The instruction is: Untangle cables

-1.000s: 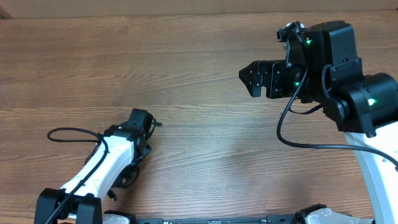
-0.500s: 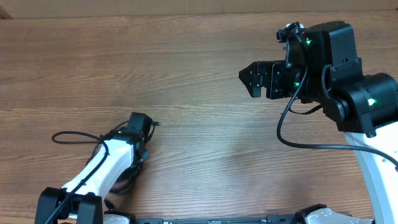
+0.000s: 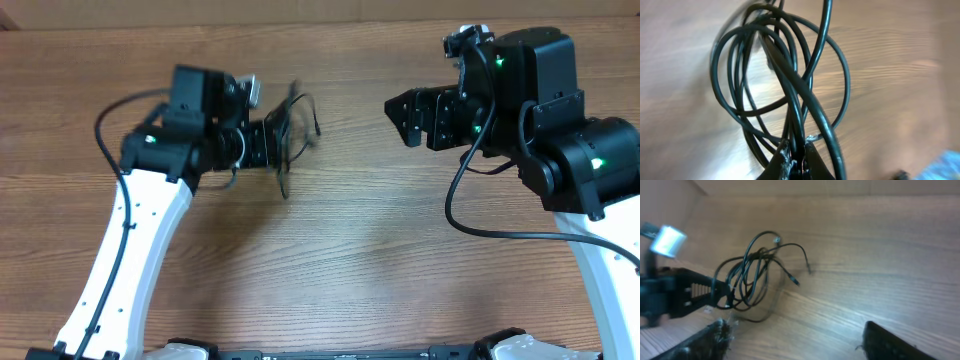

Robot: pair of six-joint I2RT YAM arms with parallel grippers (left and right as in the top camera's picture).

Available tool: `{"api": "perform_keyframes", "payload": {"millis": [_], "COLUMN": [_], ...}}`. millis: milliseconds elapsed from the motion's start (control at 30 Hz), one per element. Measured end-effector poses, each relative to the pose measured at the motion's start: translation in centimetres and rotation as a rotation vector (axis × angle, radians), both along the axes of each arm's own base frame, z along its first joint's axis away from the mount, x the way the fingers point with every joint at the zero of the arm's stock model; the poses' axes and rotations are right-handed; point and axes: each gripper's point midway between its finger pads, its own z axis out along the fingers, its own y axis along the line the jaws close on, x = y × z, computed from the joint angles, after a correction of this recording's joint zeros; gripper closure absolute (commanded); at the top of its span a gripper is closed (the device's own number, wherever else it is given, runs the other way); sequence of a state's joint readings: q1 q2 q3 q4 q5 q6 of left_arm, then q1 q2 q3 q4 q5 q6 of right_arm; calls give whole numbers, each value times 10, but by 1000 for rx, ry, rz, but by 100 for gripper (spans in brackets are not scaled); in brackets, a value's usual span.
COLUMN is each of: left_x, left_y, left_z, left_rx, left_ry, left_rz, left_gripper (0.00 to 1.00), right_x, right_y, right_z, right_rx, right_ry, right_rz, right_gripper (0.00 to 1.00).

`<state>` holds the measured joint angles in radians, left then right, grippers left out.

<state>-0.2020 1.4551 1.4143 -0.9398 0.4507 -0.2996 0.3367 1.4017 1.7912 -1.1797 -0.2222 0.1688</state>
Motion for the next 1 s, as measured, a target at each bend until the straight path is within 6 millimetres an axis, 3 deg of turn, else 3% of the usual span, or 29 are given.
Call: {"api": "perform_keyframes", "payload": {"millis": [33, 100, 200, 300, 367, 500, 700, 1000], "left_x": [2, 3, 1, -2, -4, -2, 8, 7], "left_y": [-6, -15, -24, -30, -33, -36, -39, -41], "left_z": [16, 40, 60, 65, 67, 73, 85, 88], "left_rx": [-29, -77, -129, -164, -181, -208, -243, -267], "left_ry": [-38, -93, -132, -134, -131, -151, -195, -183], "left_rz": [-32, -81, -131, -161, -173, -179, -165, -157], "left_gripper": [96, 96, 96, 96, 96, 96, 96, 96], "right_x": [2, 6, 11, 10, 10, 17, 24, 10], "right_y": [1, 3, 11, 21, 27, 44, 85, 121], "right_z": [2, 8, 19, 24, 20, -3, -40, -46], "right_rx": [-1, 7, 36, 74, 89, 91, 74, 76], "right_ry": [-14, -50, -100, -111, -92, -17, 73, 72], "right_rz": [6, 19, 53, 100, 127, 169, 257, 349], "right_gripper": [27, 15, 6, 6, 14, 17, 17, 18]}}
